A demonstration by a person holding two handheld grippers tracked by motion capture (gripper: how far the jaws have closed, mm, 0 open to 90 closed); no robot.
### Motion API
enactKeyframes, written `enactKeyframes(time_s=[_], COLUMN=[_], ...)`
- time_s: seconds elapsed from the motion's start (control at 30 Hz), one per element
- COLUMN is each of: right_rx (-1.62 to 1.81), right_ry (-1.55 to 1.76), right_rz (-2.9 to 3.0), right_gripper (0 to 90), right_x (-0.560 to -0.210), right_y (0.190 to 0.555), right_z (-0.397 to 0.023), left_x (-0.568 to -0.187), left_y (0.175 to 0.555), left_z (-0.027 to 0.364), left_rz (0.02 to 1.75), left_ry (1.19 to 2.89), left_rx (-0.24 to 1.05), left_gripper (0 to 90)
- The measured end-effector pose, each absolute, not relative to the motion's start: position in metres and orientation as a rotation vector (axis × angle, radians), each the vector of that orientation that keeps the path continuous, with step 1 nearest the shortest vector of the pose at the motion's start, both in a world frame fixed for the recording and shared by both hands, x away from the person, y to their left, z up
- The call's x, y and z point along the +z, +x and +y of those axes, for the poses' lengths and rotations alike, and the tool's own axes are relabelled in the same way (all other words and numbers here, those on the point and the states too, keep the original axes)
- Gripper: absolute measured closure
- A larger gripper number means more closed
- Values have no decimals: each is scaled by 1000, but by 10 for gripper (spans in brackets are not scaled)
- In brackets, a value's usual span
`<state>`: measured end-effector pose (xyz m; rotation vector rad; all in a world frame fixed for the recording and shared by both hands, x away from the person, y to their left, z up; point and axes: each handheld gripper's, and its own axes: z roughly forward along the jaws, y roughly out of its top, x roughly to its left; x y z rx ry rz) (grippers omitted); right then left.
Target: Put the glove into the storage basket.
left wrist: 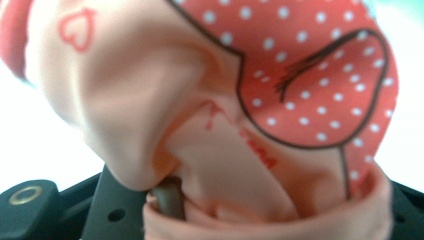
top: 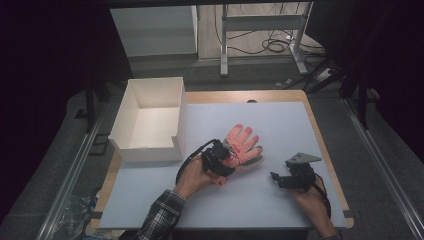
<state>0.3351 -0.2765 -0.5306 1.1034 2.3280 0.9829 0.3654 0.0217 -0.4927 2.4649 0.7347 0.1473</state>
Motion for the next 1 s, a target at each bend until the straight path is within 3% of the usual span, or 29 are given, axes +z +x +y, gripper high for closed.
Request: enactKeyframes(time_s=[1.0], right_rx=[986], right_ry=[1100], right_rz=[2325], right_gripper=[235], right_x=[-531], right_y=[335], right_z=[-276], left_x=[-409], left_y=[411], left_z=[51], left_rz=[916], left_ry=[2396], left_rx=[276], left_gripper=[483])
